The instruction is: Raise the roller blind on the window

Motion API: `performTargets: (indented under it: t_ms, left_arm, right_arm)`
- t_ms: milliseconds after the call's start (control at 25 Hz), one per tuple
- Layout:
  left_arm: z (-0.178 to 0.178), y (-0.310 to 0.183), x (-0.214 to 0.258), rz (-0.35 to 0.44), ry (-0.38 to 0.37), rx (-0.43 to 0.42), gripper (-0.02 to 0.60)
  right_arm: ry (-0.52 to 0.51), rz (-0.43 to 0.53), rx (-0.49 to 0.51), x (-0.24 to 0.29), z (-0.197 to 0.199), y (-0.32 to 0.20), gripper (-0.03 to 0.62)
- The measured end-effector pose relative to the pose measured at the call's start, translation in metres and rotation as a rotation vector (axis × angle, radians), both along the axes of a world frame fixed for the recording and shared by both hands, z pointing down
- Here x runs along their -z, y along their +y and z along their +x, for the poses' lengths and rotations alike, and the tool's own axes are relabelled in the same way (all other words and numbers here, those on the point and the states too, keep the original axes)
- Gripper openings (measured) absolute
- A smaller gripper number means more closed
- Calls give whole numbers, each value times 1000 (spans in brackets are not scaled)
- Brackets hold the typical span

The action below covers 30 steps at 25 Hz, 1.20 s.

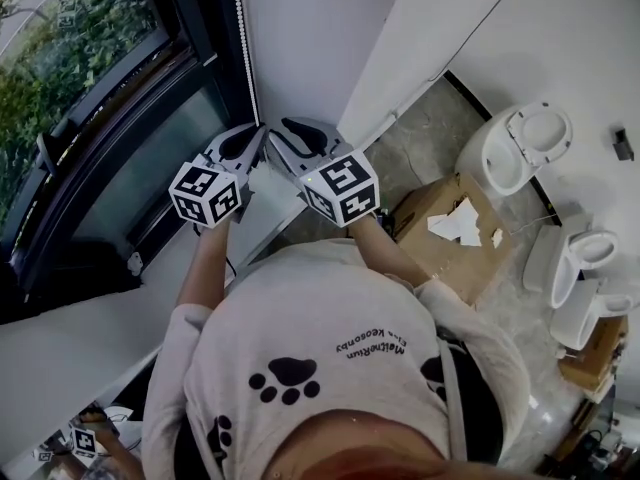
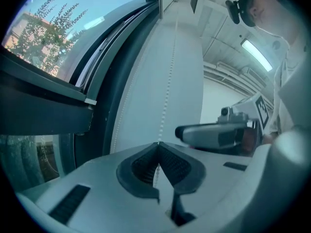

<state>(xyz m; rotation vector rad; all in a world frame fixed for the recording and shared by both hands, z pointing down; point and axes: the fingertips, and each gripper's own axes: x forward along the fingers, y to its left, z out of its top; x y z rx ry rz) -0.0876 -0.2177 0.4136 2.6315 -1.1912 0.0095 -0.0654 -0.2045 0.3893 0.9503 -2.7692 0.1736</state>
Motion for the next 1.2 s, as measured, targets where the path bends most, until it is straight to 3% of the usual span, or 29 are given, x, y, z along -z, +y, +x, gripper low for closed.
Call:
performTargets:
  t_ms: [320, 480, 680, 840, 1040, 1200]
  left_arm:
    - [3, 0, 1, -1, 5, -11, 11]
    - [5, 1, 1, 1, 5, -18, 11]
    - [10, 3, 1, 1, 8, -26, 11]
    - [11, 3, 2, 1, 16, -25, 11]
    - [11, 8, -1, -3, 30, -25, 11]
    - [12, 11, -23, -35, 13, -22, 11]
  right_arm:
    - [-73, 171, 40, 112, -11, 3, 108]
    - [-82, 199, 52, 140, -21, -4, 98]
    - [-81, 222, 43, 156, -29, -17, 83]
    - [-86, 220, 44, 158, -34, -18, 11]
    - [-129, 202, 32, 154, -29, -17, 9]
    - [-87, 187, 21, 131, -28, -18, 9]
